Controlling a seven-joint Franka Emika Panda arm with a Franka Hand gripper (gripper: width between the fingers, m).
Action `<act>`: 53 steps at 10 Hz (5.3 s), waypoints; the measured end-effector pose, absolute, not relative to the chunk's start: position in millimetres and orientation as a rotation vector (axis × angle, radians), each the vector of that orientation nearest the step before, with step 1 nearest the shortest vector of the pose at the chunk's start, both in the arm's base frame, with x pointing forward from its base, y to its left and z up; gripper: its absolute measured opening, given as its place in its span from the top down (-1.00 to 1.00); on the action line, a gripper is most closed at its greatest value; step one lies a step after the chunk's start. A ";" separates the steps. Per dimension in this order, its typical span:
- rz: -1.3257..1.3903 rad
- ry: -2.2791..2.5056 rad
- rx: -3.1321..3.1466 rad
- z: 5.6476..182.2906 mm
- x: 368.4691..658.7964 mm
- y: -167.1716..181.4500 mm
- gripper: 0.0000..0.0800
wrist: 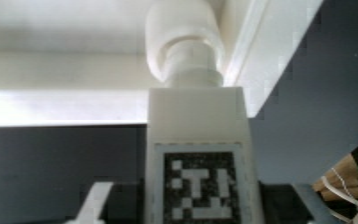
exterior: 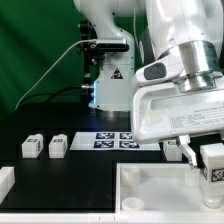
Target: Assemble one leg
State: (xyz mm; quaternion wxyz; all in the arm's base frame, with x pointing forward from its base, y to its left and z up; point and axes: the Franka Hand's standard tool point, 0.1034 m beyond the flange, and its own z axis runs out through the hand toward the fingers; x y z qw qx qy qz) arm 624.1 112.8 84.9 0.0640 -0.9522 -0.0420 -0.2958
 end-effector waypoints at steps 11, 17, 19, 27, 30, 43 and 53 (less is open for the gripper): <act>-0.884 0.040 -2.954 66.4 609.4 117.9 0.26; -0.880 0.040 -2.956 65.7 608.8 117.8 -0.62; -0.880 0.040 -2.956 65.6 608.8 117.8 -0.62; -0.315 0.084 -2.988 77.4 615.7 112.9 -0.62; 0.164 0.071 -3.010 77.9 624.0 107.9 -0.62; 0.102 1.685 -2.488 70.8 634.9 103.7 0.27; 0.042 1.323 -2.662 83.2 636.7 120.5 -0.60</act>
Offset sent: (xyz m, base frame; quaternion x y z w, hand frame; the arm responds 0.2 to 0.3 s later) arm -0.0050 0.0034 -0.0150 -0.0166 0.0153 0.0032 0.9997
